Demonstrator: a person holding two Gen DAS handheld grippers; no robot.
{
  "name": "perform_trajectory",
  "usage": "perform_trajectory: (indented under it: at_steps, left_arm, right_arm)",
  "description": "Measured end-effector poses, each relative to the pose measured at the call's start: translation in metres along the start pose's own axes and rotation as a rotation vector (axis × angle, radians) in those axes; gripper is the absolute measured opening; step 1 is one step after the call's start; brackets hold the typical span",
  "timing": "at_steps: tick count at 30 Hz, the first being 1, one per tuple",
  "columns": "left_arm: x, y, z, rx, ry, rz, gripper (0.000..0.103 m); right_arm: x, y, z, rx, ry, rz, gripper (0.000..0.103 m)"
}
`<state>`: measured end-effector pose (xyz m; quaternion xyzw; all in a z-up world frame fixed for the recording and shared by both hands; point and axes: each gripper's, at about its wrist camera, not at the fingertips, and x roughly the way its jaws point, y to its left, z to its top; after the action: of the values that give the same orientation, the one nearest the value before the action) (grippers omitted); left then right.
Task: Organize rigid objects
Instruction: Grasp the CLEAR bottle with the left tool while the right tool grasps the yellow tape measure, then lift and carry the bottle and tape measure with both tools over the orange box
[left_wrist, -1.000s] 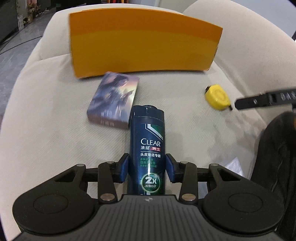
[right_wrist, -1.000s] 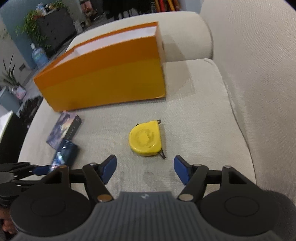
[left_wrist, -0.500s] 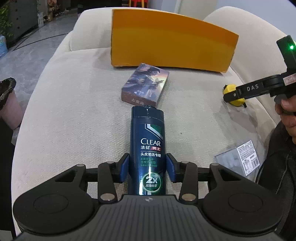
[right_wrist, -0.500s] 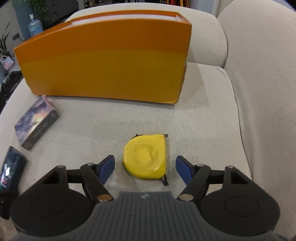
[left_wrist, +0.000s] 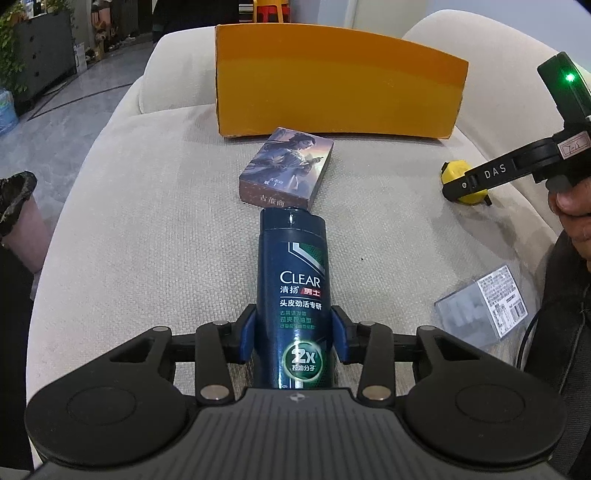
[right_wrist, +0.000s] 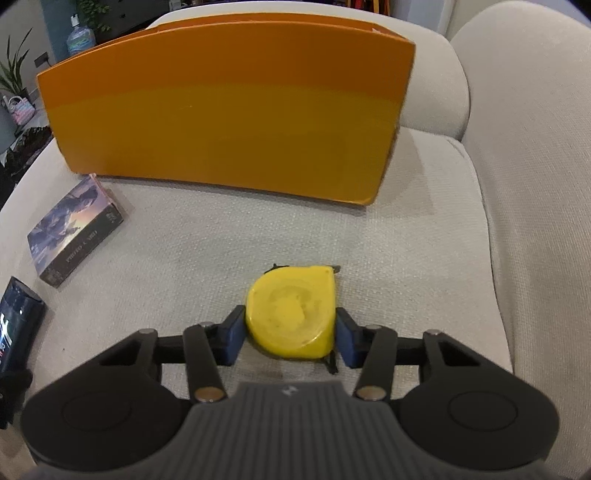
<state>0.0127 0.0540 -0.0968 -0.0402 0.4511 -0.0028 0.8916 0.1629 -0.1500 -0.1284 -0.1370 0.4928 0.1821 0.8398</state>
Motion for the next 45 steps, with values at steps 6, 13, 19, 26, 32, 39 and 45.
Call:
perform_trajectory:
  at_steps: [6, 13, 19, 26, 32, 39, 45]
  left_arm:
    - [-0.010, 0.009, -0.001, -0.047, -0.022, -0.005, 0.046]
    - [-0.025, 0.018, 0.004, -0.064, -0.068, 0.002, 0.046]
    - [-0.039, 0.020, 0.017, -0.053, -0.106, 0.005, 0.046]
    - [-0.051, 0.019, 0.059, -0.026, -0.162, -0.026, 0.046]
    - [-0.053, 0.016, 0.112, 0.018, -0.210, -0.057, 0.046]
    - [-0.047, 0.007, 0.184, 0.050, -0.230, -0.109, 0.046]
    - [-0.032, -0.002, 0.231, 0.082, -0.226, -0.136, 0.046]
  right_arm:
    - [-0.002, 0.004, -0.002, -0.006, -0.003, 0.003, 0.050]
    - [-0.014, 0.010, -0.006, -0.014, -0.011, 0.039, 0.050]
    - [-0.031, 0.010, -0.005, 0.009, -0.028, 0.073, 0.050]
    - [-0.058, 0.002, 0.009, 0.010, -0.081, 0.077, 0.050]
    - [-0.087, -0.003, 0.037, 0.012, -0.156, 0.098, 0.050]
    - [-0.112, -0.005, 0.082, -0.016, -0.239, 0.109, 0.050]
    - [-0.122, -0.012, 0.123, -0.035, -0.292, 0.097, 0.050]
